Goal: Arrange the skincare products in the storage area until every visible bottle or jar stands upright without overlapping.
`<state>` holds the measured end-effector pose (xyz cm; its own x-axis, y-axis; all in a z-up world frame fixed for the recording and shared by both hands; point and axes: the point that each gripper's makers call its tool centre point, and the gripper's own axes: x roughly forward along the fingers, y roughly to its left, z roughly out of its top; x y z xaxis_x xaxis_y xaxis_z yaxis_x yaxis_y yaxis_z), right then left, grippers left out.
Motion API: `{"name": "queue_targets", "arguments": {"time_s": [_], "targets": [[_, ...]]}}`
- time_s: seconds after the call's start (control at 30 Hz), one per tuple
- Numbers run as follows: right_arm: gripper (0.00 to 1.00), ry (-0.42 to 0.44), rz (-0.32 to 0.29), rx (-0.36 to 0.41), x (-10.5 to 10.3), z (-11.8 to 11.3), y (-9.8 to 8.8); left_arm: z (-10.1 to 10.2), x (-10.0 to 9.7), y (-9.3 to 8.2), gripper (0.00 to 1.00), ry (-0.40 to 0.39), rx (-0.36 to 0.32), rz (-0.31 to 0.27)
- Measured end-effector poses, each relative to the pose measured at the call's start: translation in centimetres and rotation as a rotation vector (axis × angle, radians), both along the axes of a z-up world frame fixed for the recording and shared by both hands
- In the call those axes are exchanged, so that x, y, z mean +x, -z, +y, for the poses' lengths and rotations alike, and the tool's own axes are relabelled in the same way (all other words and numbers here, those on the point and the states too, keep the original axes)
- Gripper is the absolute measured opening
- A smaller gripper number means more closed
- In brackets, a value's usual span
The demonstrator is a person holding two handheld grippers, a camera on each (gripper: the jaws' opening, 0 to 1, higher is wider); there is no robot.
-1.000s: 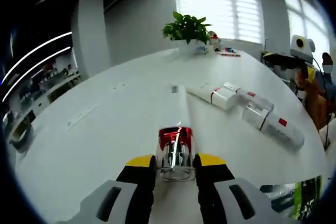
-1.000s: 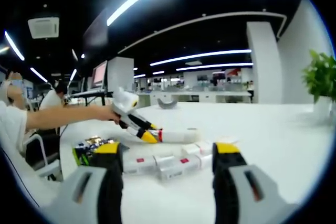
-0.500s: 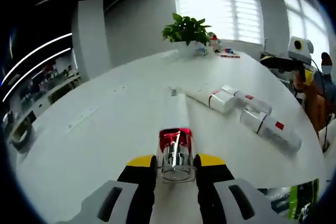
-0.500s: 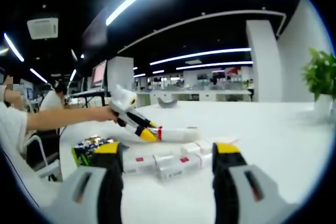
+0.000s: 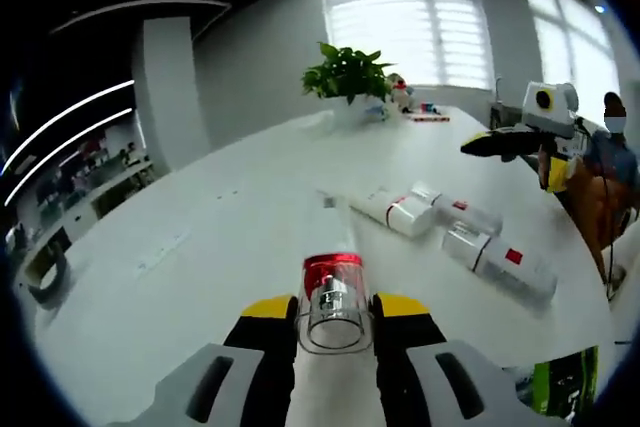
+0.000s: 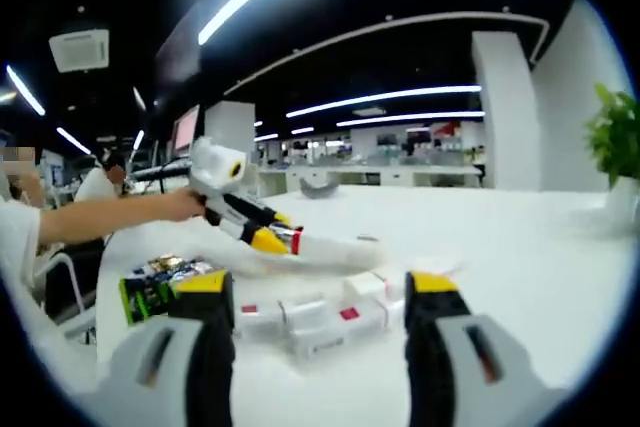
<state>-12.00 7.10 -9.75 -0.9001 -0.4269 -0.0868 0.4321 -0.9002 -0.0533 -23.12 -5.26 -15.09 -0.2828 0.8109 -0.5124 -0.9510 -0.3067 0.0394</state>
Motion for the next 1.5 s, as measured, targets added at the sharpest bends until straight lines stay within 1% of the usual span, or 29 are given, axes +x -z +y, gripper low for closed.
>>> {"name": "queue_targets", "arguments": {"time_s": [0.07, 0.1, 0.13, 0.2, 0.27, 0.33, 0.4, 0.5, 0.53, 0.57, 0.6, 0.63, 0.67, 0.7, 0.73, 0.77, 0.8, 0.83, 0.87, 0.9, 0.93, 0.97, 1.03, 1.17, 1.23, 1.3, 1.33, 1.37, 1.5], "targets": [[0.68, -0.014, -0.009, 0.017, -0.8, -0.4, 0.1, 0.0, 0.4, -0.3, 0.28, 0.015, -0.009, 0.032], [0.67, -0.028, -0.019, 0.031, -1.2, -0.6, 0.2, -0.1, 0.5, -0.4, 0.28, 0.016, -0.007, 0.031], [0.68, -0.05, -0.027, 0.051, -1.6, -1.0, 0.2, -0.1, 0.6, -0.6, 0.28, 0.018, -0.005, 0.03], [0.69, -0.122, -0.019, 0.08, -2.3, -2.1, -0.2, -0.2, 1.0, -1.0, 0.28, 0.022, 0.0, 0.032], [0.65, -0.185, -0.015, 0.125, -3.0, -2.8, -0.4, -0.2, 1.3, -1.3, 0.28, 0.026, 0.003, 0.034], [0.64, -0.203, -0.044, 0.175, -3.7, -2.8, -0.3, -0.2, 1.6, -1.6, 0.28, 0.032, 0.001, 0.043], [0.65, -0.223, -0.039, 0.229, -4.3, -3.0, -0.4, -0.2, 1.9, -1.9, 0.28, 0.037, 0.004, 0.051], [0.67, -0.257, -0.067, 0.319, -5.4, -3.2, 0.3, -0.2, 2.2, -2.1, 0.28, 0.045, 0.008, 0.054], [0.67, -0.251, -0.058, 0.318, -6.0, -3.4, 0.1, -0.2, 2.3, -2.2, 0.28, 0.047, 0.009, 0.054], [0.68, -0.255, 0.006, 0.329, -6.9, -3.5, -0.6, -0.1, 2.3, -2.2, 0.28, 0.048, 0.009, 0.053], [0.68, -0.271, 0.028, 0.376, -7.4, -3.5, -0.5, -0.1, 2.4, -2.2, 0.28, 0.05, 0.006, 0.051], [0.68, -0.274, 0.029, 0.419, -8.0, -3.3, -0.2, 0.0, 2.5, -2.2, 0.28, 0.052, -0.002, 0.049], [0.66, -0.264, 0.029, 0.447, -8.8, -3.0, -0.1, 0.0, 2.5, -2.4, 0.28, 0.051, -0.01, 0.042], [0.65, -0.283, 0.047, 0.462, -9.5, -3.2, -0.2, 0.0, 2.6, -2.7, 0.28, 0.052, -0.006, 0.036], [0.65, -0.32, 0.061, 0.457, -9.8, -3.7, -0.3, 0.1, 2.8, -3.0, 0.28, 0.055, 0.007, 0.031], [0.65, -0.351, 0.052, 0.424, -9.8, -4.2, -0.2, 0.2, 2.9, -3.3, 0.28, 0.059, 0.013, 0.03], [0.65, -0.41, 0.043, 0.387, -9.7, -5.0, 0.0, 0.3, 2.9, -3.4, 0.28, 0.064, 0.011, 0.034], [0.62, -0.447, 0.04, 0.355, -9.6, -5.4, 0.1, 0.3, 2.9, -3.4, 0.28, 0.065, 0.009, 0.037], [0.57, -0.46, 0.02, 0.337, -9.8, -5.6, 0.3, 0.4, 2.9, -3.5, 0.28, 0.066, 0.01, 0.038], [0.54, -0.482, 0.022, 0.346, -10.0, -5.8, 0.5, 0.4, 3.0, -3.6, 0.28, 0.068, 0.014, 0.039], [0.56, -0.508, 0.024, 0.355, -10.0, -6.2, 0.9, 0.5, 3.0, -3.8, 0.28, 0.069, 0.019, 0.04], [0.6, -0.5, 0.014, 0.358, -10.4, -6.2, 1.2, 0.6, 2.9, -3.9, 0.28, 0.071, 0.023, 0.039], [0.63, -0.493, -0.016, 0.399, -11.2, -6.3, 2.3, 0.8, 2.8, -4.1, 0.28, 0.072, 0.031, 0.033], [0.57, -0.49, -0.057, 0.438, -11.6, -6.5, 3.8, 1.2, 3.0, -4.5, 0.28, 0.088, 0.033, 0.05], [0.52, -0.488, -0.056, 0.442, -11.9, -6.7, 4.2, 1.4, 3.1, -4.7, 0.28, 0.099, 0.034, 0.062], [0.47, -0.488, -0.064, 0.474, -12.2, -6.9, 4.9, 1.6, 3.2, -5.0, 0.28, 0.104, 0.034, 0.065], [0.46, -0.484, -0.063, 0.488, -12.4, -6.9, 5.2, 1.7, 3.2, -5.2, 0.28, 0.106, 0.036, 0.066], [0.44, -0.478, -0.046, 0.503, -12.6, -6.8, 5.1, 1.8, 3.2, -5.4, 0.28, 0.107, 0.041, 0.067], [0.42, -0.464, -0.012, 0.493, -12.7, -6.9, 4.9, 2.0, 3.0, -5.8, 0.28, 0.111, 0.042, 0.078]]}}
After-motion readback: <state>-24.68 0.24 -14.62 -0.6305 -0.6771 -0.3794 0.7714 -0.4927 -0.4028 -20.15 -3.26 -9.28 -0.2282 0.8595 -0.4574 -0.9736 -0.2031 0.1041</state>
